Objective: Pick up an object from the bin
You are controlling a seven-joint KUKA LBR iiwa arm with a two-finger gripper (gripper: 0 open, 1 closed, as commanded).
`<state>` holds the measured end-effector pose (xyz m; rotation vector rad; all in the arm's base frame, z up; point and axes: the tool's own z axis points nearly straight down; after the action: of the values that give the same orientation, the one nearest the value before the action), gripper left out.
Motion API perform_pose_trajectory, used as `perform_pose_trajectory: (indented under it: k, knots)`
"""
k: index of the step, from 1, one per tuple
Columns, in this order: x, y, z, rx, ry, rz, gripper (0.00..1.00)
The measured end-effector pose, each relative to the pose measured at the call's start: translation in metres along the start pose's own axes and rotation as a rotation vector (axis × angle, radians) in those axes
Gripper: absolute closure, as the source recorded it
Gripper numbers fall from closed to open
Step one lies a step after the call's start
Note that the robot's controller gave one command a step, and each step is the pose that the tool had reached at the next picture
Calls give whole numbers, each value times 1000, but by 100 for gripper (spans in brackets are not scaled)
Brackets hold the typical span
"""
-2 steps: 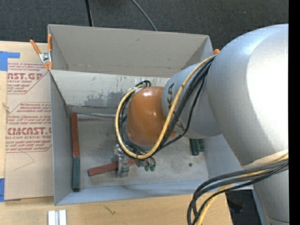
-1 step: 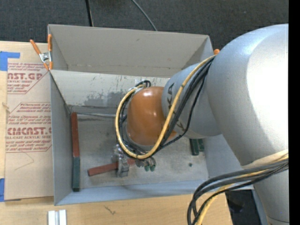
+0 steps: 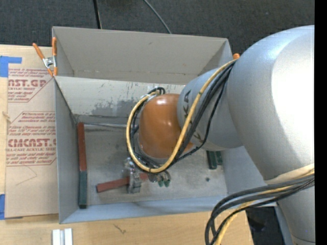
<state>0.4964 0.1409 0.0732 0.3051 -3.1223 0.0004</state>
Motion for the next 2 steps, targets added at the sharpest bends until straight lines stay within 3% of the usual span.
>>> perform_pose_trajectory:
  k: [1,2]
  knots:
    - [2,0,-20,1,7,0,100]
    - [0,0,-39,0,-2,0,100]
